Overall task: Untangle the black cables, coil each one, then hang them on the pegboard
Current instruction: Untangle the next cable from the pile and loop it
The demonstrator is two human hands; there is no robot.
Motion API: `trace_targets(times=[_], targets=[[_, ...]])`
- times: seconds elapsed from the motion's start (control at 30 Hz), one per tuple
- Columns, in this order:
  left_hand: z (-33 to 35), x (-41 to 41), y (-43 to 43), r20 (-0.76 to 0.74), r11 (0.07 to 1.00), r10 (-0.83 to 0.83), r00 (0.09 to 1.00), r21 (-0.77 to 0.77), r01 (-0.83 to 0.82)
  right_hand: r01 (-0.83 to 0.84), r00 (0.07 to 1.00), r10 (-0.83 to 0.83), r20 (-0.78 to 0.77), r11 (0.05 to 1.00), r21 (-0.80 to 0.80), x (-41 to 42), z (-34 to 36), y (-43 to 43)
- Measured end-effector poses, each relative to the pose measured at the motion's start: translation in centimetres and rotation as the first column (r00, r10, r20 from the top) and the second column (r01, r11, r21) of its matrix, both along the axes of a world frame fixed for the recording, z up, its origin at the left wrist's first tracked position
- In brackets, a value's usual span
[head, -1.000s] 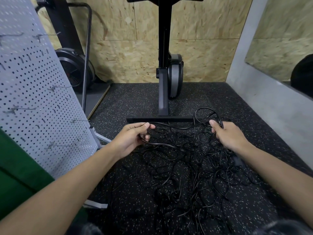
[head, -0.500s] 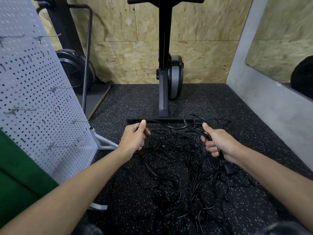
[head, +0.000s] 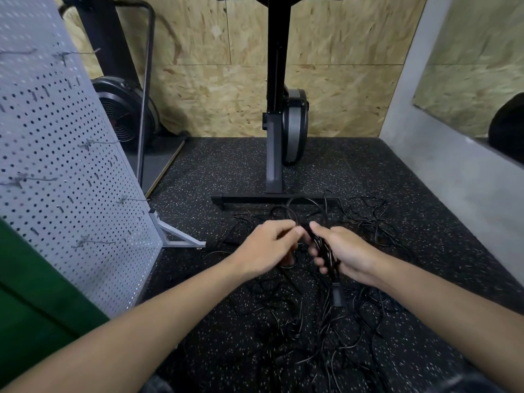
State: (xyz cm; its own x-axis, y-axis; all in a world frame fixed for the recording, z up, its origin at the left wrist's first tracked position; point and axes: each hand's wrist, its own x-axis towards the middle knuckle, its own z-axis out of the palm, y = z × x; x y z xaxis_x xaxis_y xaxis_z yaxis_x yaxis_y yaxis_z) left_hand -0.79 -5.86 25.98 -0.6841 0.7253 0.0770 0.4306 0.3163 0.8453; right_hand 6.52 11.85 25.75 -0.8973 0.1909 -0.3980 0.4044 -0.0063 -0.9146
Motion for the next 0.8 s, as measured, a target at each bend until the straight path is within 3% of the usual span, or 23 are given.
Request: trace_targets(times=[0.1, 0.2, 0.3, 0.47, 0.57, 0.67, 0.8], targets=[[-0.2, 0.0, 0.2, -0.119, 0.996, -0.018, 0.993, -0.086, 0.008, -0.010, 1.000, 0.012, -0.028, 0.999, 0.043, 0.0, -0.1, -0.6], [-0.2, 0.4, 0.7, -0.168, 0.993, 0.027, 0.985, -0.109, -0.046, -0.005, 1.000, 0.006, -0.029, 1.000, 0.014, -0.1, -0.2, -1.0], [-0.2, 0.8, 1.1, -0.316, 0.982, 0.044, 0.948, -0.162, -0.099, 0.026, 0.999, -0.027, -0.032, 0.999, -0.036, -0.2, -0.2, -1.2], [1.0, 2.9, 1.7, -0.512, 0.900, -0.069, 0.856, -0.403, -0.169, -0.012, 0.999, 0.008, -0.042, 0.997, -0.081, -0.1, -0.2, -0.9], [0.8, 3.5, 2.0, -0.473, 0.909, -0.118, 0.873, -0.406, -0.097, 0.017, 0.995, -0.022, -0.094, 0.998, -0.059, 0.0, 0.0, -0.6], [-0.1, 2.6, 1.4, -0.314, 0.984, -0.089, 0.945, -0.175, 0.035, 0.088, 0.981, -0.091, -0.170, 0.996, -0.026, 0.1, 0.2, 0.0], [-1.3, 1.2, 0.3, -0.079, 1.000, 0.007, 0.997, 0.025, -0.005, 0.099, 0.975, -0.104, -0.196, 0.995, -0.034, 0.1, 0.5, 0.2]])
